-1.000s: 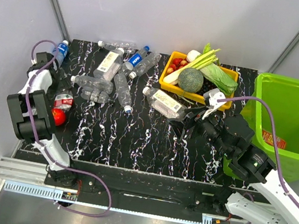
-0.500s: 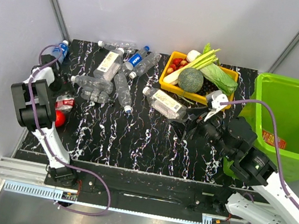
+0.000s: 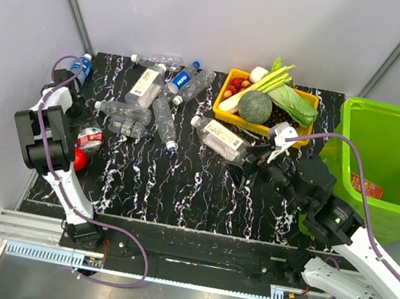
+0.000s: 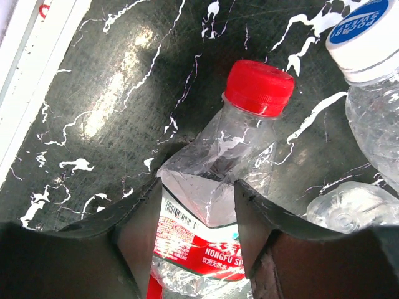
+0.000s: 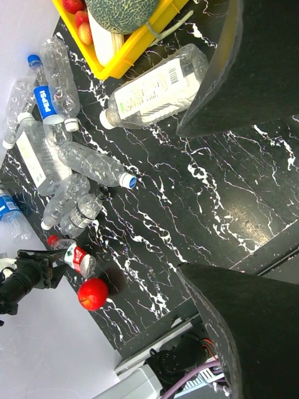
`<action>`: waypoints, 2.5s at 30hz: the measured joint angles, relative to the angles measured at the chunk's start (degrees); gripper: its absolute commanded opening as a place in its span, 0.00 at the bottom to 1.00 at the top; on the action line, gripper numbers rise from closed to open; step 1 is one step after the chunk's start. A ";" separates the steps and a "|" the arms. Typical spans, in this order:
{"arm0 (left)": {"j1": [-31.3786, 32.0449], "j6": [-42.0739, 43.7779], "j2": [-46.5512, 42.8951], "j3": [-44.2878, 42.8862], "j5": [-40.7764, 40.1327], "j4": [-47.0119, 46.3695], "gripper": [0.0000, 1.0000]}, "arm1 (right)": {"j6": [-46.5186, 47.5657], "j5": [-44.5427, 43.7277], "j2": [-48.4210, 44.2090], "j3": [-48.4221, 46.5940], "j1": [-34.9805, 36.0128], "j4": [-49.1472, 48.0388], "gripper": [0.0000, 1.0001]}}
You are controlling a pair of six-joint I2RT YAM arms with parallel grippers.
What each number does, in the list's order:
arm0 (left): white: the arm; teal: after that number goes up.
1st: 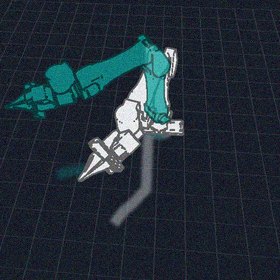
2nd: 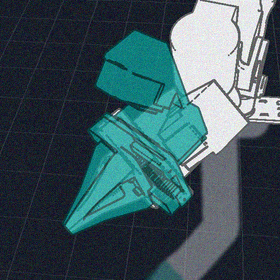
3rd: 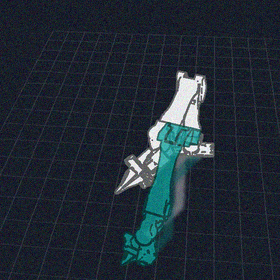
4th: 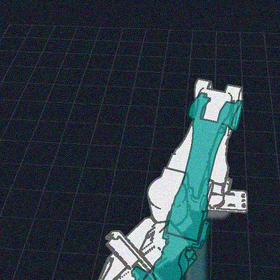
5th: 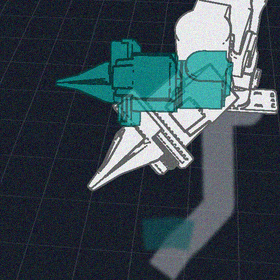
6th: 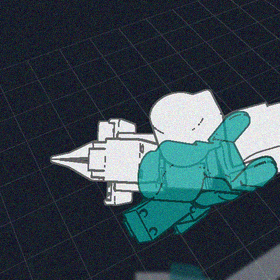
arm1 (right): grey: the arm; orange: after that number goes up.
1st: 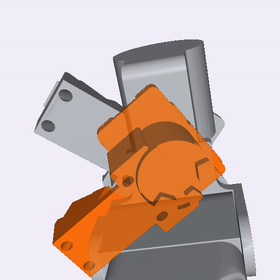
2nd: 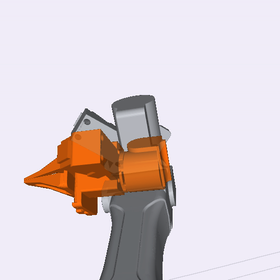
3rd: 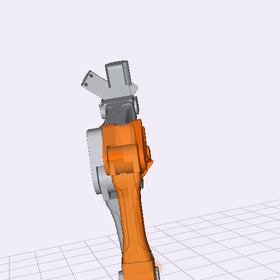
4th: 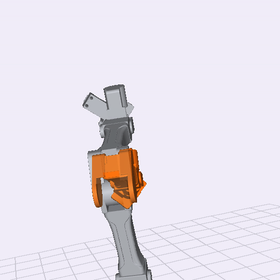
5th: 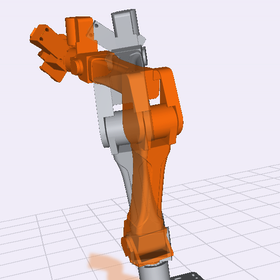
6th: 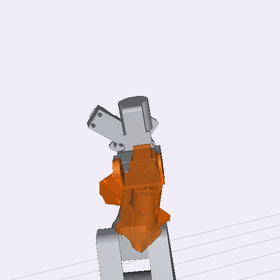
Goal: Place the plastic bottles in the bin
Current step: Pick up the plastic bottle at the center of the board.
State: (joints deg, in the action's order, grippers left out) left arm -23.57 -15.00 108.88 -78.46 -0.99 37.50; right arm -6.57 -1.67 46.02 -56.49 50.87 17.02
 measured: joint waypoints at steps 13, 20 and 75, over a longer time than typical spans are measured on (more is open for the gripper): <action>0.35 -0.11 -0.07 -1.92 0.90 0.07 0.00 | 0.48 1.92 -0.79 -1.20 0.00 0.09 0.86; 0.79 -0.09 -0.28 -2.19 1.09 0.07 0.00 | 0.09 2.36 1.14 -1.97 0.00 0.28 0.86; 31.54 -8.83 -48.39 31.32 41.27 -14.84 0.00 | -18.60 2.95 25.92 -4.26 0.31 -14.43 0.83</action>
State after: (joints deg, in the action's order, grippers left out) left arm 7.97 -23.83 60.49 -47.13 40.27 22.65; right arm -25.17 1.28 71.94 -60.75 51.18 2.59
